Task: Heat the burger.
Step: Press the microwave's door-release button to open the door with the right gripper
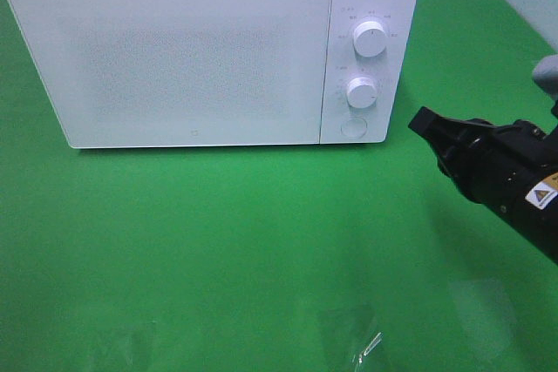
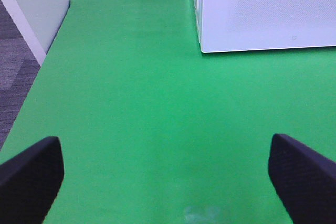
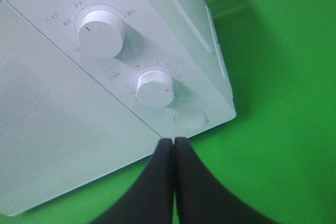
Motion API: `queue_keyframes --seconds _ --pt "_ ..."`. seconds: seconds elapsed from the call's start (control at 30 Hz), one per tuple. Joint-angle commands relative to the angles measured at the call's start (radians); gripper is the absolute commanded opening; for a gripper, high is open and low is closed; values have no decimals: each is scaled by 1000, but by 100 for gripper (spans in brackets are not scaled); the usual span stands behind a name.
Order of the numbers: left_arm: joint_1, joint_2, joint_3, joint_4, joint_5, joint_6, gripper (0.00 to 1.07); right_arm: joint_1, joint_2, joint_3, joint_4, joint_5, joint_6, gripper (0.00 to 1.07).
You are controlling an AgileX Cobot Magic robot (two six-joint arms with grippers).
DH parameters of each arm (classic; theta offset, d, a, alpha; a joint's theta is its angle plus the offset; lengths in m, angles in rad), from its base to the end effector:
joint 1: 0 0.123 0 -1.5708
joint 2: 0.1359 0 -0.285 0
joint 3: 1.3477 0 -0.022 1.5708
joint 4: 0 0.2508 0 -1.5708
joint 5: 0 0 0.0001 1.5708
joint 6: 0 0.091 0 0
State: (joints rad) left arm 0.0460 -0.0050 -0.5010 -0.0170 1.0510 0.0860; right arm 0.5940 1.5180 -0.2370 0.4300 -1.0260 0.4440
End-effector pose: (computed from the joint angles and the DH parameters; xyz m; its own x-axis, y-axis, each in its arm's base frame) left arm -0.0053 -0.0016 0.2783 -0.4427 0.0572 -0.8949 0.0015 0.9980 0.0630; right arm 0.2001 0.0960 0.1640 -0.2819 0.5162 -0.8088 -0.0736 0.8288 0.5546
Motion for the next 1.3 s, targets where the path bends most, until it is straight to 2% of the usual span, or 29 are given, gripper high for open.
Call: queue_keyframes --seconds 0.03,0.07,0.1,0.13,0.17,0.2,0.23,0.3,0.4,0.47,0.63,0.77,1.23,1.3 --pt "1 -20 2 -1 -13 1 98 87 65 1 97 -122 255 0" --pt "1 -20 2 -1 -13 1 98 87 65 1 97 -122 255 0" --pt "1 -20 2 -1 -13 1 98 104 94 1 110 -148 392 0" --pt "1 -20 2 -1 -13 1 98 104 94 1 110 -148 392 0" --pt "1 -20 2 -1 -13 1 98 109 122 -8 108 -144 519 0" --pt "1 -20 2 -1 -13 1 98 109 122 -8 108 -144 519 0" --pt "1 -20 2 -1 -13 1 98 109 142 -23 96 -118 637 0" --pt "1 -20 2 -1 -13 1 98 109 161 -40 74 -100 729 0" --pt "1 -20 2 -1 -13 1 98 109 175 -63 55 -81 792 0" --pt "1 -20 2 -1 -13 1 98 109 195 -116 54 -38 852 0" --pt "1 -20 2 -1 -13 1 98 109 203 -155 91 19 893 0" --pt "1 -20 2 -1 -13 1 98 108 218 -228 189 118 899 0" --pt "1 -20 2 -1 -13 1 98 85 385 -355 177 121 917 0" --pt "1 -20 2 -1 -13 1 98 34 418 -405 137 157 920 0"
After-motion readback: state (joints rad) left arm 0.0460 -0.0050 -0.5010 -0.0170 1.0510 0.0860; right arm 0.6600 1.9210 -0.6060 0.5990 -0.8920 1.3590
